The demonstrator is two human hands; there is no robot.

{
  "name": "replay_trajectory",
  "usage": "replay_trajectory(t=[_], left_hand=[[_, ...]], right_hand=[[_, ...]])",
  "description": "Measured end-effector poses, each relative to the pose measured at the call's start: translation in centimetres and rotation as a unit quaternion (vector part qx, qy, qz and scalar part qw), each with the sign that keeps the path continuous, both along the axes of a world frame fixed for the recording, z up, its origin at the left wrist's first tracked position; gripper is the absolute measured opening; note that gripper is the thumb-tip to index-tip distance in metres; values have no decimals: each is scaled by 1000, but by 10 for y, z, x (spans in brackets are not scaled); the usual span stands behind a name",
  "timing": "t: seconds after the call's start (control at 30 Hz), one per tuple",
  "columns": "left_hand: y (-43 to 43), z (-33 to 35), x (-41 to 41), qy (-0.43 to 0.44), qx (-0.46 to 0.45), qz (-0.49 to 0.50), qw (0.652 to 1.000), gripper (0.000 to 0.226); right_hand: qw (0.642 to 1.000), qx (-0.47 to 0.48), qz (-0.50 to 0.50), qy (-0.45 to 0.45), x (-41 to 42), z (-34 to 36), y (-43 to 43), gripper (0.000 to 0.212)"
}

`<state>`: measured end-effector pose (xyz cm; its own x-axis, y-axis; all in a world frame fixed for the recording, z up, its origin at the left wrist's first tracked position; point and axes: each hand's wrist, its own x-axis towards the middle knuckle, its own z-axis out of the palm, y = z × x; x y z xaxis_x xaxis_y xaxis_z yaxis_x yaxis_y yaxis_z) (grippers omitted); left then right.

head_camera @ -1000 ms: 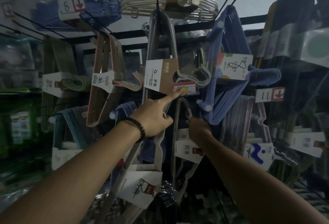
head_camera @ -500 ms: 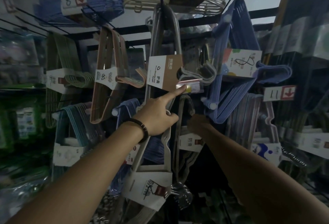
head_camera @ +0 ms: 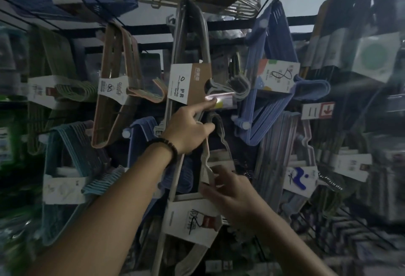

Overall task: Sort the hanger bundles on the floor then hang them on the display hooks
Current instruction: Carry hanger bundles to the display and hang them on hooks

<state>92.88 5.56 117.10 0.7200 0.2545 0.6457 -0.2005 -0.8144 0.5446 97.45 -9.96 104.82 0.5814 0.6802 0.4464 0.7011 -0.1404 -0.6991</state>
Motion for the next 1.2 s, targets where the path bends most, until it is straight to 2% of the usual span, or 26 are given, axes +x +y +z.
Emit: replay_trajectory(t=[0.2,0.3,0.4,0.57,0.77,0.8,0.9,0.97,1.2], left_hand=[[-7,1,3,-16,-23,8,1000,54],[-8,3,1,-25,-12,8,1000,45],[-5,8,-4,-4,42,13,999,38],[2,15,-15,48,205,114,971,49],[8,24,-19,23,286,153,946,41],[9,26,-18,28,296,160,941,43],[11,28,-18,71,313,195,927,78],[9,28,-20,89,315,207,922,93],[3,18,-18,82,338,212,913,95]], right_hand=[[984,68,-155,-57,-2,-22,26,32],[974,88,-191,-87,0,-18,28,35],[970,71,-198,-119,6,-16,27,34],[966,51,-214,-136,23,-21,16,32],[966,50,-228,-111,45,-14,9,28],[965,45,-230,-117,49,-8,9,29],[955,29,-251,-156,58,6,10,32],[949,17,-263,-176,62,7,12,33],[949,-3,-275,-155,80,2,11,30]])
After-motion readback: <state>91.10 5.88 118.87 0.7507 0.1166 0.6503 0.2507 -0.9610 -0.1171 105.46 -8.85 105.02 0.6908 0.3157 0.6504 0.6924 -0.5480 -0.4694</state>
